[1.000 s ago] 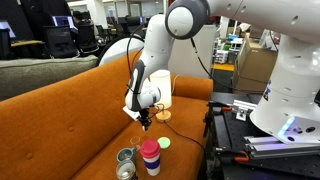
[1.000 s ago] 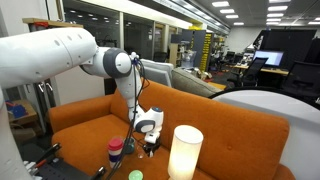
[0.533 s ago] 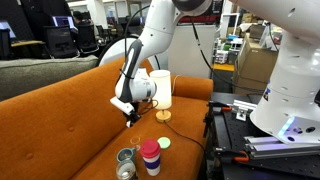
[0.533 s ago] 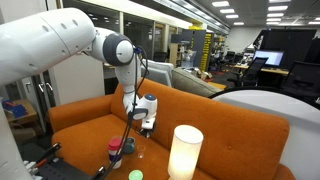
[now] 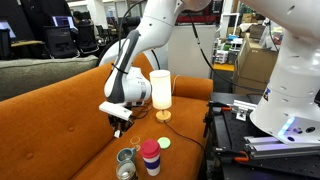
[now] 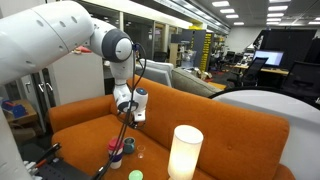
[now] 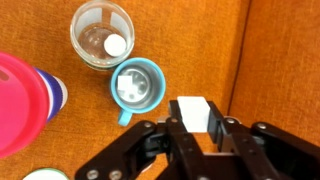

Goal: Put the white block in the black container

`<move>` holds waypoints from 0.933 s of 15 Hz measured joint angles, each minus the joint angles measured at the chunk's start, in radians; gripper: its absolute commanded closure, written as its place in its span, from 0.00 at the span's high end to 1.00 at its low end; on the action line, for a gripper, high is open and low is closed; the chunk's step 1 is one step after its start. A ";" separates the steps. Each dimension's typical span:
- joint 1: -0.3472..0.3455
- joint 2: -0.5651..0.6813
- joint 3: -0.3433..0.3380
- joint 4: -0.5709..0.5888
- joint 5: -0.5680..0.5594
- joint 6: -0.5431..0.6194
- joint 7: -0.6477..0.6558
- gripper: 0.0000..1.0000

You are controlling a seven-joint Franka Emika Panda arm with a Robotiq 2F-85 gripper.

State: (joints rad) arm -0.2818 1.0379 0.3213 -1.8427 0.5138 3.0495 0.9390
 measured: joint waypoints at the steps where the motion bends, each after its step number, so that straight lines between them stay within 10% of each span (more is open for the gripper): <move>1: 0.015 0.000 -0.001 0.000 0.000 -0.012 -0.018 0.07; 14: 0.318 0.066 -0.197 0.121 -0.045 -0.288 -0.086 0.07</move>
State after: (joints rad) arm 0.0362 1.1041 0.1244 -1.7220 0.4690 2.7616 0.8526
